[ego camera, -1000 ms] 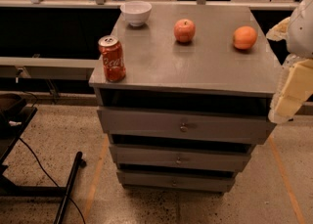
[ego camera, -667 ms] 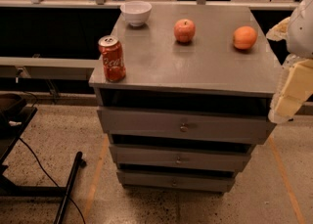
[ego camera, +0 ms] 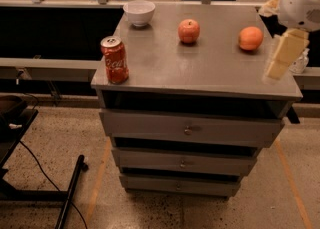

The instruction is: Move apple near coke can

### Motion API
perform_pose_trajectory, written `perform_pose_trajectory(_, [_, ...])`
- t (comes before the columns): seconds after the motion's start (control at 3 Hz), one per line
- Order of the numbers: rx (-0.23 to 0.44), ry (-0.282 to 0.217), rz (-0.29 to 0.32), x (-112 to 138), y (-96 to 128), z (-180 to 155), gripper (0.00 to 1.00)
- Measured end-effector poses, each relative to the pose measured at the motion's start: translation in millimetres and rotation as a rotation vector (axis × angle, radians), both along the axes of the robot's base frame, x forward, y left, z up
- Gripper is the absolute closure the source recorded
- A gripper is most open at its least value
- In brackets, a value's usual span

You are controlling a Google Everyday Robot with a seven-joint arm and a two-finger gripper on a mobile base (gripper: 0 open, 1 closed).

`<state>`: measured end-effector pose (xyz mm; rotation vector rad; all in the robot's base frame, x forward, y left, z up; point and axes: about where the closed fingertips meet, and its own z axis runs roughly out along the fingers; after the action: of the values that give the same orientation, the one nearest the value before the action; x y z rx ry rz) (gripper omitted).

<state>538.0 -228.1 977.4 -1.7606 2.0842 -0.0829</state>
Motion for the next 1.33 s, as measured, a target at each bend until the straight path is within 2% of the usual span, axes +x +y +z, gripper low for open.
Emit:
perform_pose_trajectory(0.33, [0.065, -0.012, 0.071, 73.1, 17.1, -20.4, 0.0])
perform_pose_trajectory(0.67, [0.159, -0.022, 0.102, 147.1, 50.2, -49.8, 0.0])
perform_pose_trajectory(1.0, [0.259, -0.092, 0.055, 202.9, 72.4, -48.2, 0.0])
perform_pose_trajectory(1.33, [0.276, -0.149, 0.05, 213.2, 70.5, -26.7, 0.0])
